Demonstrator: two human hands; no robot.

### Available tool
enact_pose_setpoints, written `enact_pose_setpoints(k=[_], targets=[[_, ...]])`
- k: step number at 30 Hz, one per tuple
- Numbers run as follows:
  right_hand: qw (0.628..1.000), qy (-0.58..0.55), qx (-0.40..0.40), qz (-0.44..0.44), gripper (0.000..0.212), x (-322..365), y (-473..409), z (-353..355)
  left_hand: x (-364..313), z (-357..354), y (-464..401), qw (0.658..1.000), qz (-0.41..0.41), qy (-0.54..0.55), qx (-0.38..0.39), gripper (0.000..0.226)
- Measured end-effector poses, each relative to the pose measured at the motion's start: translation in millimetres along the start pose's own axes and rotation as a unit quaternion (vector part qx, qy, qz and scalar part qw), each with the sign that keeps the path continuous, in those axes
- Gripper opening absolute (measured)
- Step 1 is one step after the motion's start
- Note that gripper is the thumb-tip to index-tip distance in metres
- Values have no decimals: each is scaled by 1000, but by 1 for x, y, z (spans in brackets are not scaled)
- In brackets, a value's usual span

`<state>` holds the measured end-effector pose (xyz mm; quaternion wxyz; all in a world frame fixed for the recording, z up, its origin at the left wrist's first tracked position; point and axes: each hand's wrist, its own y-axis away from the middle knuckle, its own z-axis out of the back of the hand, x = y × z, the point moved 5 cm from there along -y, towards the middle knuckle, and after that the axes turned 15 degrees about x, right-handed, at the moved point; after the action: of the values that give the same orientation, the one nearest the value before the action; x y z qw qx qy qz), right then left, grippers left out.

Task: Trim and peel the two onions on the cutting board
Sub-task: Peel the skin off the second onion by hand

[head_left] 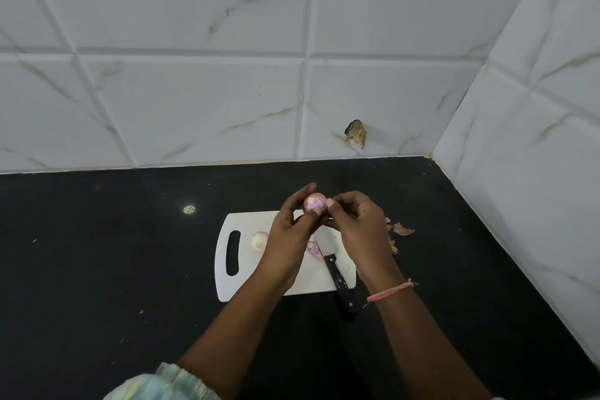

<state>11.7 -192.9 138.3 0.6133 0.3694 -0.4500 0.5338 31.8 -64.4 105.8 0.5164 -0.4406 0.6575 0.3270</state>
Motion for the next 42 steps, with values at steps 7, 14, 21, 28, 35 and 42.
enact_pose_setpoints(k=[7, 14, 21, 28, 35, 42], targets=[[999, -23, 30, -15, 10, -6, 0, 12, 4, -13, 1, 981, 34, 189, -20, 28], [995, -88, 16, -50, 7, -13, 0, 29, 13, -23, -4, 978, 66, 198, -9, 37], [992, -76, -69, -75, 9, -31, -2, 59, 22, -24, -7, 970, 121, 206, -38, 40], [991, 60, -50, -113, 21, -61, -5, 66, 29, -19, -11, 972, 124, 188, -72, 34], [992, 20, 121, 30, 37, -32, 2, 28, 28, -38, -15, 987, 83, 133, -23, 35], [994, 52, 65, 74, 29, -32, -2, 41, 19, -44, -26, 998, 59, -19, -7, 27]])
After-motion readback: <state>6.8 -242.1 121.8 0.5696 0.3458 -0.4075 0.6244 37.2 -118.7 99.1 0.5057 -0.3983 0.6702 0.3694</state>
